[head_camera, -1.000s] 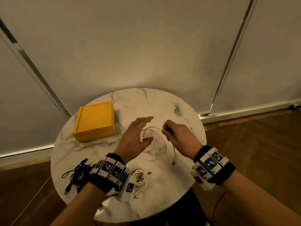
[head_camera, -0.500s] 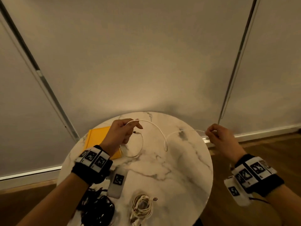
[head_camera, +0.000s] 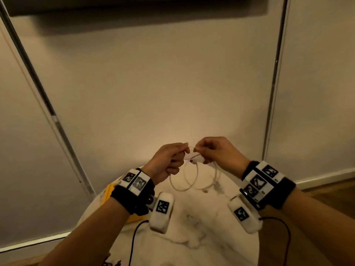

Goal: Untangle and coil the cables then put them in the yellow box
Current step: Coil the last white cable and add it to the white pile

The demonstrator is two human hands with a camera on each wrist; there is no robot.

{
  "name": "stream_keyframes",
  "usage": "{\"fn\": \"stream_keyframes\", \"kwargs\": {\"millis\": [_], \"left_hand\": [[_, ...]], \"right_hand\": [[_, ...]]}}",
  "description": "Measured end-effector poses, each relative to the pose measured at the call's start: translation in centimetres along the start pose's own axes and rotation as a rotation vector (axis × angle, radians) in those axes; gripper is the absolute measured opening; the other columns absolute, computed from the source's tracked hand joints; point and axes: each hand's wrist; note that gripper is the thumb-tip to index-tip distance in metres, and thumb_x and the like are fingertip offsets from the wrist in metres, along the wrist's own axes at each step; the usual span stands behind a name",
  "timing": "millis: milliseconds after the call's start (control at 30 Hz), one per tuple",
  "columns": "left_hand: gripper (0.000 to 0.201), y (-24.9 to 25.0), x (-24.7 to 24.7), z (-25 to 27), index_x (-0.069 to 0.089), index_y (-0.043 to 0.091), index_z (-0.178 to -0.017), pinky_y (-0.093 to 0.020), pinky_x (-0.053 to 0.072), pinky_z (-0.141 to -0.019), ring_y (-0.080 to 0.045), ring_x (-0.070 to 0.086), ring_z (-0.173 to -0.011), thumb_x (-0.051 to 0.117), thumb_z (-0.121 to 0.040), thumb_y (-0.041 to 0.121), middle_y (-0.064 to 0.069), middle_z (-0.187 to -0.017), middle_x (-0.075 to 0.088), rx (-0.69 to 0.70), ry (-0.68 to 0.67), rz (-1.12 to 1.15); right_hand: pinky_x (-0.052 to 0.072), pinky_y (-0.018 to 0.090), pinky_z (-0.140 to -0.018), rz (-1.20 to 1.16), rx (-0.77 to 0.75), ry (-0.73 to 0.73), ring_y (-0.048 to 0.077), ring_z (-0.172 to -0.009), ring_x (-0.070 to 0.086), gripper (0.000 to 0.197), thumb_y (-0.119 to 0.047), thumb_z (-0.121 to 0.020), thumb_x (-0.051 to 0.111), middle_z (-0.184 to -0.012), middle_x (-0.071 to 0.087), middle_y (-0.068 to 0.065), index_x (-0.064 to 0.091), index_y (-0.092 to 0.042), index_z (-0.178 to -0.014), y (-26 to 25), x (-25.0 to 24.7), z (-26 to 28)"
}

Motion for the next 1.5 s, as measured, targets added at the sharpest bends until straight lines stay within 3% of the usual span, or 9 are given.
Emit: {"fn": "stream_keyframes", "kwargs": {"millis": [333,567,733,867,1000,1133,1233,1367,1500], "left_hand": [[0.038,-1.9,-2.8,3.6,0.063,0.004,-0.069,-0.026,0.041,-0.057,-0.016,0.041,-0.045,0.051,-0.099,0.026,-0.008,-0.049,0.048,-0.04,-0.205,-0.555],[0.033,-1.6,-2.0,5.7,0.069,0.011,-0.086,-0.015,0.026,-0.037,-0.006,0.023,-0.033,0.043,-0.093,0.03,0.002,-0.042,0.035,-0.008,-0.249,0.154],[0.026,-1.7,-0.1,6.2,0.066,0.01,-0.084,-0.016,0.023,-0.04,-0.006,0.024,-0.036,0.045,-0.09,0.024,0.003,-0.043,0.035,0.072,-0.257,0.089],[0.028,-0.8,-0.2,5.1,0.064,0.002,-0.103,-0.019,0.037,-0.041,-0.011,0.042,-0.039,0.043,-0.094,0.017,-0.002,-0.05,0.049,0.226,-0.136,0.227],[0.033,0.5,-1.0,3.1,0.057,-0.003,-0.117,-0.027,0.056,-0.061,-0.019,0.067,-0.062,0.034,-0.101,0.014,-0.01,-0.074,0.069,0.365,0.017,0.231],[0.036,-1.0,-2.6,2.0,0.053,-0.005,-0.124,-0.033,0.057,-0.083,-0.027,0.071,-0.088,0.031,-0.104,0.016,-0.016,-0.097,0.072,0.395,0.127,0.247],[0.036,-3.0,-2.7,2.0,0.051,-0.002,-0.129,-0.032,0.054,-0.091,-0.027,0.069,-0.1,0.034,-0.104,0.018,-0.017,-0.109,0.07,0.369,0.194,0.108],[0.028,-5.5,-3.4,2.9,0.058,-0.001,-0.118,-0.029,0.053,-0.09,-0.019,0.071,-0.093,0.042,-0.102,0.016,-0.008,-0.102,0.073,0.358,0.144,-0.447],[0.028,-5.9,-5.0,5.3,0.06,0.002,-0.091,-0.022,0.049,-0.063,-0.013,0.066,-0.063,0.045,-0.102,0.023,-0.004,-0.074,0.07,0.223,-0.085,-1.008]], "right_hand": [[0.032,0.027,-0.041,0.151,-0.004,0.171,0.016,-0.044,0.035,0.015,-0.016,-0.092,0.062,-0.053,0.046,-0.001,0.07,-0.006,-0.084,2.0,-3.7,-2.2],[0.029,0.022,-0.038,0.188,0.046,0.25,0.008,-0.034,0.028,0.017,-0.018,-0.094,0.059,-0.041,0.037,-0.009,0.069,-0.01,-0.083,5.4,-4.2,-2.6],[0.029,0.013,-0.038,0.262,0.042,0.272,0.006,-0.036,0.038,0.017,-0.019,-0.093,0.061,-0.041,0.044,-0.014,0.071,-0.017,-0.079,7.6,-3.9,-2.9],[0.044,0.026,-0.062,0.477,0.021,0.062,0.011,-0.061,0.059,0.019,-0.021,-0.091,0.062,-0.07,0.069,-0.004,0.073,-0.024,-0.077,8.4,-1.4,-2.4],[0.041,0.021,-0.061,0.522,-0.041,-0.189,-0.001,-0.061,0.057,0.018,-0.027,-0.093,0.06,-0.063,0.065,-0.025,0.076,-0.019,-0.091,7.5,3.5,0.5],[0.049,0.024,-0.074,0.473,-0.187,-0.337,0.007,-0.076,0.065,0.023,-0.028,-0.097,0.055,-0.091,0.075,-0.007,0.074,-0.016,-0.098,6.1,6.8,3.5],[0.033,0.019,-0.056,0.464,-0.351,-0.421,0.014,-0.053,0.043,0.035,-0.028,-0.1,0.049,-0.057,0.052,-0.002,0.064,-0.005,-0.078,4.6,8.1,5.0],[0.027,0.025,-0.054,0.502,-0.465,-0.41,0.017,-0.049,0.033,0.042,-0.031,-0.102,0.044,-0.052,0.037,-0.001,0.048,-0.008,-0.066,3.9,8.2,5.4],[0.046,0.033,-0.062,0.634,-0.541,-0.352,0.014,-0.062,0.053,0.039,-0.039,-0.1,0.038,-0.073,0.064,0.0,0.065,-0.014,-0.087,5.4,7.2,6.4]]}}
Point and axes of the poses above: each hand's wrist, its own z-axis away from the middle knuckle, its own x-axis out of the palm, y = z × x
